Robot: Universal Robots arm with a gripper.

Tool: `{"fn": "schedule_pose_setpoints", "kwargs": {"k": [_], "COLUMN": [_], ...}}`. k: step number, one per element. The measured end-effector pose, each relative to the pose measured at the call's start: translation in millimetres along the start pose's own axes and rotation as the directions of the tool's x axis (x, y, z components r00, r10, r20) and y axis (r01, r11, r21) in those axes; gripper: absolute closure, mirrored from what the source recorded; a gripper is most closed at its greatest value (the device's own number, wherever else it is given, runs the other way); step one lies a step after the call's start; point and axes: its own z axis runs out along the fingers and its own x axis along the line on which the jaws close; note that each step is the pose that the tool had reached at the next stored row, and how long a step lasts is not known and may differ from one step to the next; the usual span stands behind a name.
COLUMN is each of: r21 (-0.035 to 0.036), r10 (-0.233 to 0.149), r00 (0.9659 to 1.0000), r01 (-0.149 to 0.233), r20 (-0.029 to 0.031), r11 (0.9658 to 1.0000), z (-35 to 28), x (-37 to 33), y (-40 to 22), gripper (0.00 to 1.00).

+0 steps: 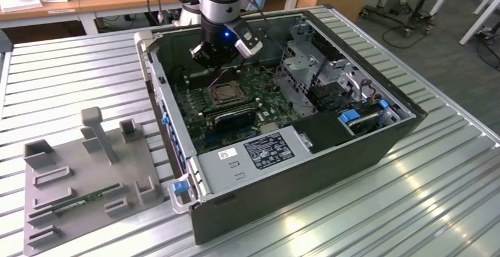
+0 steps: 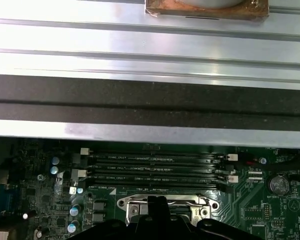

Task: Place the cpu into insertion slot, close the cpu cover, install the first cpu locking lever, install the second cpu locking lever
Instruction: 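Install the first cpu locking lever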

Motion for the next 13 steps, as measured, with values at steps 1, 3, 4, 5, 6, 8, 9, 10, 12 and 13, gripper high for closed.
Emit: {"fn": "schedule_pose_setpoints", "kwargs": {"k": [1, 3, 4, 5, 6, 8, 9, 10, 12, 13], "r21": [-0.0072, -0.0200, -0.0215, -0.0217, -0.0220, -0.0225, -0.0230, -0.0239, -0.0256, -0.0267], "r10": [0.000, 0.000, 0.000, 0.000, 0.000, 0.000, 0.000, 0.000, -0.001, -0.001], "r00": [1.0000, 1.0000, 1.0000, 1.0000, 1.0000, 1.0000, 1.0000, 1.0000, 1.0000, 1.0000], "r01": [0.000, 0.000, 0.000, 0.000, 0.000, 0.000, 0.000, 0.000, 0.001, 0.001], "r20": [0.0002, 0.0005, 0.0005, 0.0005, 0.0004, 0.0005, 0.0006, 0.0004, 0.0004, 0.0003], "r11": [1.0000, 0.9998, 0.9998, 0.9998, 0.9998, 0.9997, 0.9997, 0.9997, 0.9997, 0.9996], "z": [0.2, 0.3, 0.4, 0.4, 0.6, 1.2, 1.5, 1.8, 2.5, 2.8], "x": [-0.2, -0.4, -0.4, -0.6, -0.9, -1.7, -1.9, -2.2, -2.6, -2.8], "y": [0.0, -0.1, 0.0, 0.0, -0.1, -0.2, -0.3, -0.3, -0.4, -0.4], "gripper": [0.89, 0.89, 0.89, 0.89, 0.89, 0.89, 0.89, 0.89, 0.89, 0.89]}}
